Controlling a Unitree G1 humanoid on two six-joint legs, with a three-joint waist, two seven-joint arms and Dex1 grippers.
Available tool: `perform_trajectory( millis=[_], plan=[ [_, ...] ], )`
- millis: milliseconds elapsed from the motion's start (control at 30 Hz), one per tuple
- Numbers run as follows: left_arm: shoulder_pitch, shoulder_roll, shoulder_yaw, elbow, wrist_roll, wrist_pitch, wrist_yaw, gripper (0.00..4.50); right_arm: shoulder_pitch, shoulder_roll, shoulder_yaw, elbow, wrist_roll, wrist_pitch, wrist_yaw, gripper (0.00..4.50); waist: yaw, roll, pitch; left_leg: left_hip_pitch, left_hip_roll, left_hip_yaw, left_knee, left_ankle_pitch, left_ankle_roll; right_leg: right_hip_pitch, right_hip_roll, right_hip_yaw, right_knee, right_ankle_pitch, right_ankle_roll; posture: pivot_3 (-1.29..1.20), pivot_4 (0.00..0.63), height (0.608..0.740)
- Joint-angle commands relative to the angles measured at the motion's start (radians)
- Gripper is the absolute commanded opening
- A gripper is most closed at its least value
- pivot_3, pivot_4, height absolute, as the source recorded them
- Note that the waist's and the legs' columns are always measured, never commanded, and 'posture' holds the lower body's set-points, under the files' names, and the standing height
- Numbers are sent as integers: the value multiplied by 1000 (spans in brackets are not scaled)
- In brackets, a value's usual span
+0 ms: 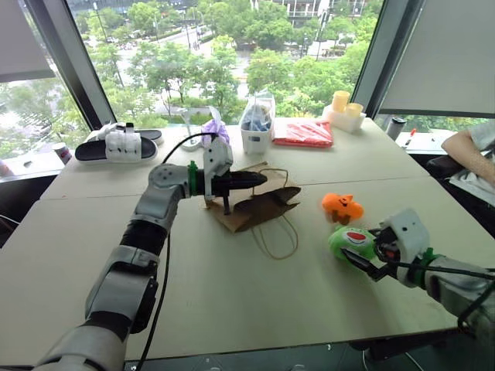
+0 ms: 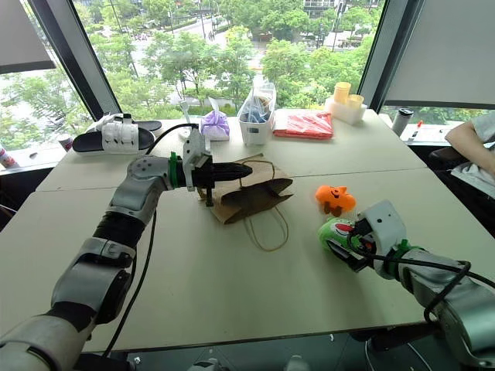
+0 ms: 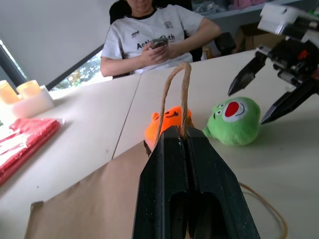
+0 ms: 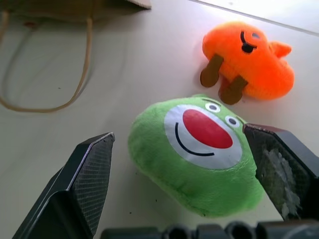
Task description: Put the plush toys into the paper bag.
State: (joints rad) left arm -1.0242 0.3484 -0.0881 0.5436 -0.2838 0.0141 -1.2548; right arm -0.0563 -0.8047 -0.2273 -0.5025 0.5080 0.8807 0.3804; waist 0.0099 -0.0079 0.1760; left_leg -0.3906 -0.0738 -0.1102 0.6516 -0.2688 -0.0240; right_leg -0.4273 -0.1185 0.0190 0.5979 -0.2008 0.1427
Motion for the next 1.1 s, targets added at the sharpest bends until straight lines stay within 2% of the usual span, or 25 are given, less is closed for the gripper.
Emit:
perform_trajectory(
  millis=[33, 133, 233, 267, 333, 567, 767, 933, 1100],
  plan=[
    [-11, 10, 28, -40, -15, 7, 13, 0, -117, 43, -15, -48, 53, -16, 18, 4445, -4, 0, 0, 0, 0, 0, 0, 0, 0, 0, 0, 0, 0, 0, 0, 0, 150, 740],
    [-1, 6, 25, -41, -9, 3, 22, 0, -217, 103, 62, -60, 80, 19, 19, 4445, -11, 0, 0, 1, 0, 0, 0, 0, 0, 0, 0, 0, 0, 0, 0, 0, 150, 740],
    [10, 0, 20, -56, -9, 5, 31, 0, -300, 195, 176, -10, 38, 17, -14, 4445, -18, 0, 0, 1, 1, -2, 0, 0, 0, 0, 1, -1, 1, 0, 0, 0, 150, 740],
    [11, -2, 19, -58, -9, 6, 33, 0, -323, 225, 209, 14, 17, 11, -26, 4215, -19, 0, 0, 0, 0, -2, -1, 0, 0, 0, 1, -1, 1, 0, 0, 0, 150, 740],
    [15, -4, 17, -66, -8, 7, 37, 0, -356, 265, 265, 59, -23, -11, -30, 3616, -20, 0, 0, 0, 0, -2, -1, 0, -1, 0, 0, 0, 1, 0, 0, 0, 150, 740],
    [35, 1, 21, -129, -23, 45, 47, 0, -442, 375, 334, 242, -114, -108, -18, 77, -25, 0, 0, 0, -1, -2, -1, 1, -1, -1, 0, 0, 2, 0, 0, 0, 150, 740],
    [60, 5, 24, -191, -38, 94, 52, 0, -497, 447, 352, 387, -169, -178, 4, 25, -27, 0, 0, 0, -1, -2, -1, 1, -1, -1, 0, 0, 2, 0, 0, 0, 150, 740],
    [52, 8, 72, -262, -97, 192, 100, 0, -651, 634, 344, 862, -242, -395, -12, 25, -46, 0, 0, 1, 0, -2, -2, 2, -3, -2, 1, 0, 4, 0, 0, 0, 150, 740],
    [17, 16, 149, -274, -163, 284, 190, 0, -678, 661, 438, 1032, -358, -459, 48, 25, -52, 0, 0, 1, -1, -4, -3, 5, -8, -4, 0, 1, 13, 0, 0, 0, 150, 740]
  ],
)
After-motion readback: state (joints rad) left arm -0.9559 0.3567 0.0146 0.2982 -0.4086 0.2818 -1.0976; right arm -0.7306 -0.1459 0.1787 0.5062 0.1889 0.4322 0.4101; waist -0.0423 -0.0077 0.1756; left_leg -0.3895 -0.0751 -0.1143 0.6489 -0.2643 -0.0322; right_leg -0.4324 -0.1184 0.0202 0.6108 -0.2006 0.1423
